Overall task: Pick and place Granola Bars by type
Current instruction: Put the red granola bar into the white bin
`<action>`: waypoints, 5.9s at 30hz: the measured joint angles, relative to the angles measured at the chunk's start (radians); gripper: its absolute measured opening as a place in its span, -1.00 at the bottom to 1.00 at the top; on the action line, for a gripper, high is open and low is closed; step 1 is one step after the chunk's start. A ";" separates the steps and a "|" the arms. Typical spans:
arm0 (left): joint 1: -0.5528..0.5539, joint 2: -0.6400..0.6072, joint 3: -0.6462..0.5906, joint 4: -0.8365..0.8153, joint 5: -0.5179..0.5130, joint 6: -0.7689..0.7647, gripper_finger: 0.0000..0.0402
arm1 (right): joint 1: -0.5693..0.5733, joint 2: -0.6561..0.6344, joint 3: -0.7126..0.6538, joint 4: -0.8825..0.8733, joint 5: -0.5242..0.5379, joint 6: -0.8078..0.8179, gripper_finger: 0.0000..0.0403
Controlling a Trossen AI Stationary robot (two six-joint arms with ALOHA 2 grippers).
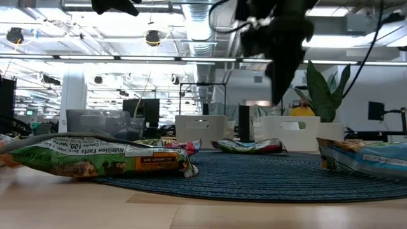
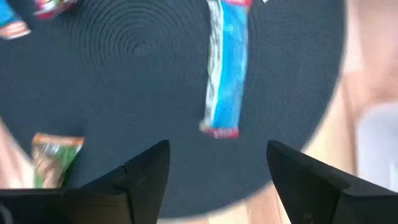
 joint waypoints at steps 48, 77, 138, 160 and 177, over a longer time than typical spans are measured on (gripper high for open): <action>0.006 0.001 0.000 -0.001 0.009 -0.002 -0.15 | -0.252 -0.179 0.102 0.203 0.261 0.213 -0.98; 0.006 0.001 0.000 -0.002 0.005 -0.002 -0.15 | -0.524 -0.239 0.015 -0.076 0.247 0.246 -0.57; 0.006 0.001 0.000 -0.064 0.069 -0.003 -0.15 | 0.214 0.344 0.131 0.511 -0.116 -0.325 -0.17; 0.006 0.001 0.000 -0.060 0.092 0.000 -0.15 | 0.217 0.499 0.281 0.491 -0.116 -0.341 -0.62; 0.006 0.001 0.000 -0.058 0.091 0.019 -0.15 | 0.145 0.484 0.443 0.381 -0.106 -0.290 -1.00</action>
